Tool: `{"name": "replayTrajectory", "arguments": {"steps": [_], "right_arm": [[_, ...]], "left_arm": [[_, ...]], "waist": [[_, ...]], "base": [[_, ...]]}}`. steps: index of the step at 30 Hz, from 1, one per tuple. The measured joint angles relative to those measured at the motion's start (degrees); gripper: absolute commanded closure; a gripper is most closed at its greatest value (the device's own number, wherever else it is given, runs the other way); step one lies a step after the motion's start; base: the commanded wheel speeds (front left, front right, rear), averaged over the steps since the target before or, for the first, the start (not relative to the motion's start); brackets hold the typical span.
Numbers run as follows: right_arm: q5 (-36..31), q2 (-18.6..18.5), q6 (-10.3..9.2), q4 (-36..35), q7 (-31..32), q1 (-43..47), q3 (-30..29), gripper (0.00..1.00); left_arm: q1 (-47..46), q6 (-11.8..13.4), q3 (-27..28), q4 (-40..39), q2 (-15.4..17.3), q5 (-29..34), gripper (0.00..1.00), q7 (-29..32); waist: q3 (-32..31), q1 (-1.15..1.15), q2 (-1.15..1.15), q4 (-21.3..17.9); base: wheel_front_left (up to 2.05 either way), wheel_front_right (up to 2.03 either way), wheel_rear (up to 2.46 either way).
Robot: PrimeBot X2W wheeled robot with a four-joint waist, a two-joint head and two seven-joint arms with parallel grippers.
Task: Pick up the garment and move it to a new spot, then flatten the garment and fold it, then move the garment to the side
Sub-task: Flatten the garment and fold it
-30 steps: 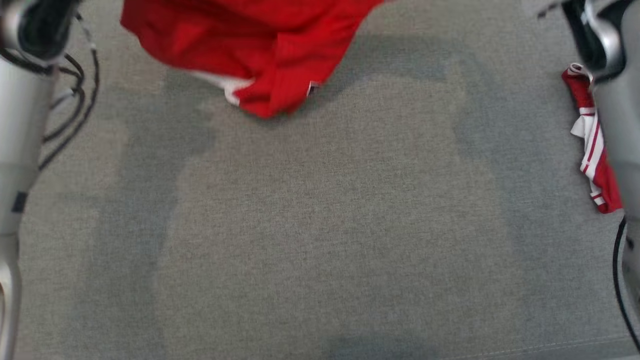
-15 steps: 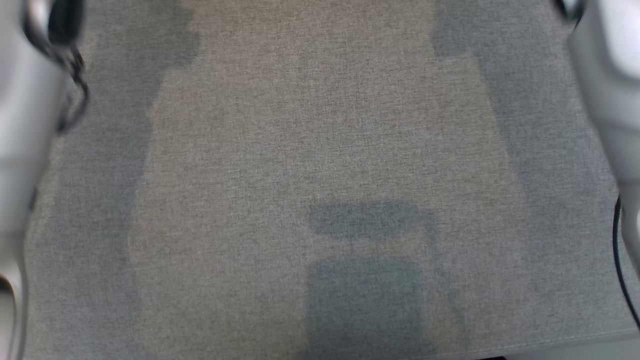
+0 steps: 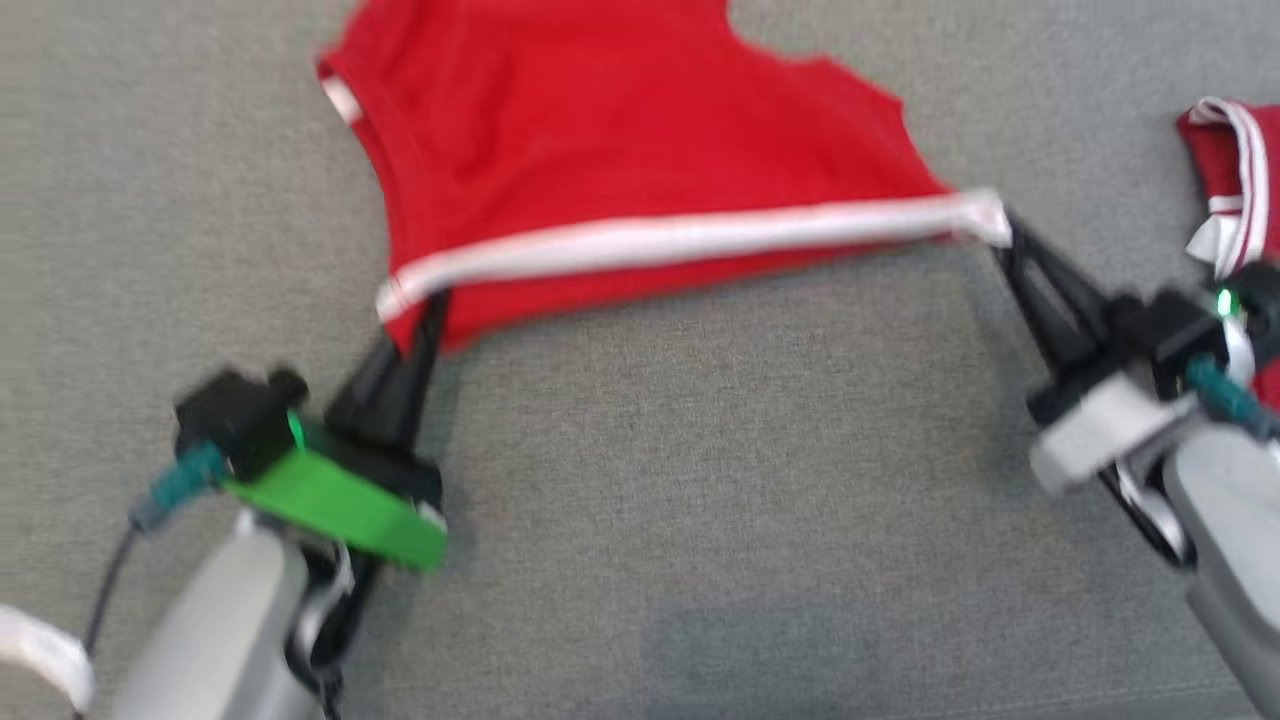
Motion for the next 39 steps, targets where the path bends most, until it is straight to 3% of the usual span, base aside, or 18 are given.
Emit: {"name": "replayTrajectory", "arguments": {"steps": [9, 13, 18, 21, 25, 32, 39], "right_arm": [[2.31, -4.95, 0.05, -4.14, -0.04, 31.46, 0.27, 1.0], [4.93, -6.68, 0.08, -9.17, -0.04, 44.75, -0.63, 1.0], [5.66, -6.83, 0.07, -16.27, 0.35, 49.47, -6.16, 1.0], [5.56, -7.32, 0.05, -18.82, 2.7, 44.66, -6.61, 1.0], [6.0, -8.79, 0.01, -19.16, 6.76, 30.39, -3.78, 1.0], [10.24, -10.24, -0.02, -7.61, 11.63, 2.63, 6.55, 1.0], [13.63, -8.25, -0.02, 5.9, 11.55, -14.41, 17.04, 1.0]], "left_arm": [[29.1, 0.01, 4.98, 0.14, -5.71, 5.06, 1.0, 0.01], [41.29, 1.7, 7.67, -2.59, -8.92, 5.7, 1.0, 0.02], [46.13, 2.59, 9.36, -7.94, -11.25, 5.37, 1.0, 0.07], [43.78, 2.59, 10.04, -10.22, -11.72, 3.55, 1.0, 1.47], [33.28, 2.58, 11.48, -11.59, -11.84, 2.02, 1.0, 5.12], [12.13, 3.27, 9.85, -1.34, -15.72, 1.6, 1.0, 10.93], [1.72, 5.75, 8.12, 9.78, -17.95, 2.59, 1.0, 10.02]], "waist": [[-11.86, -0.01, 0.0, 1.67], [-17.7, -0.01, 0.0, 2.58], [-23.14, -0.01, 0.0, 4.04], [-23.98, -0.01, 0.0, 5.27], [-22.56, -0.01, 0.0, 5.82], [-15.05, -0.01, 0.0, 7.03], [-6.82, -0.01, 0.0, 10.45]], "base": [[0.0, 0.0, 0.0], [0.0, 0.0, 0.0], [0.0, 0.0, 0.0], [0.0, 0.0, 0.0], [0.0, 0.0, 0.0], [0.0, 0.0, 0.0], [0.0, 0.0, 0.0]]}}
